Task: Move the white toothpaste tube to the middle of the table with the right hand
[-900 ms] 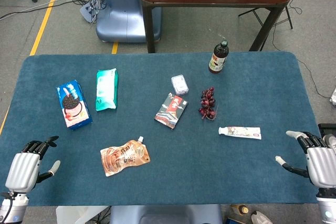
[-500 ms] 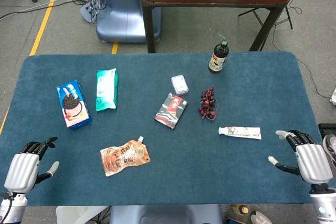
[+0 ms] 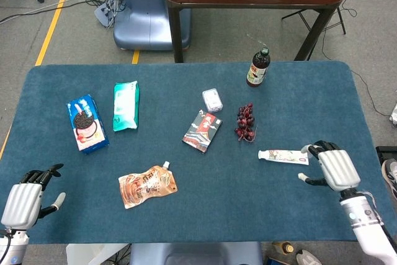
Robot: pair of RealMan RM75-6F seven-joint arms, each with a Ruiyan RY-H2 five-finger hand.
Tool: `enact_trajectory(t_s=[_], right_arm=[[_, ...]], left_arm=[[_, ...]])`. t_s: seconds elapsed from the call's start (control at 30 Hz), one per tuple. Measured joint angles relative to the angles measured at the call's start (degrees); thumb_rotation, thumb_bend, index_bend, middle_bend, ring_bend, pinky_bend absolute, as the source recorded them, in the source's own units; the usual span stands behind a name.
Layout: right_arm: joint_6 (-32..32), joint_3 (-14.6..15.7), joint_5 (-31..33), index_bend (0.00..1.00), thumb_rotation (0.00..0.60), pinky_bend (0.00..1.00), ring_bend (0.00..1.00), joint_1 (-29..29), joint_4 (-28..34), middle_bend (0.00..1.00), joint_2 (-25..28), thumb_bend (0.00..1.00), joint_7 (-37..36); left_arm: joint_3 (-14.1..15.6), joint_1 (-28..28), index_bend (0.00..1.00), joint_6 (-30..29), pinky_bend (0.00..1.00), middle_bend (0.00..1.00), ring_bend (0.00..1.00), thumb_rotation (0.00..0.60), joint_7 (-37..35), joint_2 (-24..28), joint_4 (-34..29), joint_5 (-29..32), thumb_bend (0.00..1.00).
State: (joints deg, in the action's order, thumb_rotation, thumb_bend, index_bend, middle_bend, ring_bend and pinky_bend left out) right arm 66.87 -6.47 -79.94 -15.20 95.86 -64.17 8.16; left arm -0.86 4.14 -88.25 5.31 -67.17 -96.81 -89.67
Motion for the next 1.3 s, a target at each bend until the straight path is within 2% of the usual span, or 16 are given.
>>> enact_trajectory(t_s=[0.2, 0.43, 0.83, 1.3], right_arm=[[-7.43, -1.26, 4.62, 0.36, 0.600, 0.26, 0.24, -5.36, -4.78, 0.38, -3.65, 0.04, 2.33], [-14.36, -1.35, 8.12, 0.36, 0.600, 0.26, 0.24, -10.26, -11.03, 0.37, -7.59, 0.06, 4.69], [-20.57, -1.27, 11.82, 0.36, 0.600, 0.26, 0.24, -15.04, -18.07, 0.37, -11.76, 0.12, 4.45], [-25.13, -0.06, 14.14, 0.36, 0.600, 0.26, 0.24, -18.74, -21.91, 0.38, -14.12, 0.18, 5.13]], left_arm=[[0.18, -0.15, 0.20, 0.64, 0.23, 0.37, 0.35, 0.600, 0.50, 0.30, -0.15, 0.75, 0.26], [0.26, -0.32, 0.20, 1.23, 0.23, 0.37, 0.35, 0.600, 0.86, 0.72, -0.77, 1.57, 0.26], [0.23, -0.26, 0.20, 1.99, 0.23, 0.36, 0.35, 0.600, 0.68, 1.14, -1.42, 2.13, 0.26], [0.23, -0.26, 0.19, 2.45, 0.23, 0.36, 0.35, 0.600, 0.85, 1.13, -1.58, 2.51, 0.26]])
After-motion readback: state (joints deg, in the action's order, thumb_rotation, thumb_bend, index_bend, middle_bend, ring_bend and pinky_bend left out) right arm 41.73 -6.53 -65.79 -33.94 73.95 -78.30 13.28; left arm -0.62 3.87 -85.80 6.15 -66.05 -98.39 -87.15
